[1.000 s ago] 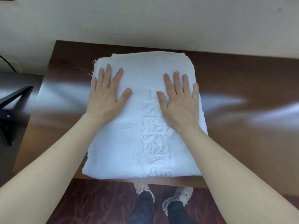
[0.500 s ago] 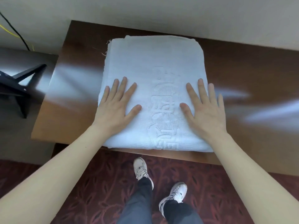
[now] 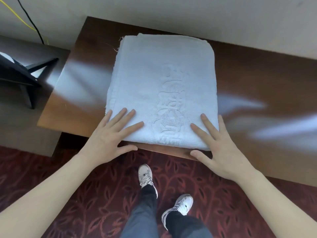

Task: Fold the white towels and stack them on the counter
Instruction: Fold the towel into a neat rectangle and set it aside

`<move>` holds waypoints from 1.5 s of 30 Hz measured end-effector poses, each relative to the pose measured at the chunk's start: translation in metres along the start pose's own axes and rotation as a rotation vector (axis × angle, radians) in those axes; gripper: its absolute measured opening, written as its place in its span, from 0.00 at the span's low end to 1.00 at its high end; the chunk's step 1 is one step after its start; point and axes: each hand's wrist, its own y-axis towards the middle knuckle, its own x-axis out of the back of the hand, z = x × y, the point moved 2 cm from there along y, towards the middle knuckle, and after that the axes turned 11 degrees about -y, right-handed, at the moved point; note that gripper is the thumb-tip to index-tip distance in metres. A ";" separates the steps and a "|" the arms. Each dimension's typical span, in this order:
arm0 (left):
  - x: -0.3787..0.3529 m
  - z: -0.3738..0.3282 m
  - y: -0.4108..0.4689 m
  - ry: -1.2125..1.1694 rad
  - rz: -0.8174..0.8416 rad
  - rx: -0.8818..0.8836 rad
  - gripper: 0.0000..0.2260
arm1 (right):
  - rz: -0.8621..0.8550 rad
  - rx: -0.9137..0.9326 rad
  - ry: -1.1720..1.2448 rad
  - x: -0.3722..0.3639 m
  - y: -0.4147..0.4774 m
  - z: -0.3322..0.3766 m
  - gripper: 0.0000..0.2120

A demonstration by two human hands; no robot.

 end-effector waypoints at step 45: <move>-0.008 -0.060 -0.028 0.126 -0.411 -0.132 0.10 | -0.293 0.248 -0.176 -0.018 -0.031 0.022 0.40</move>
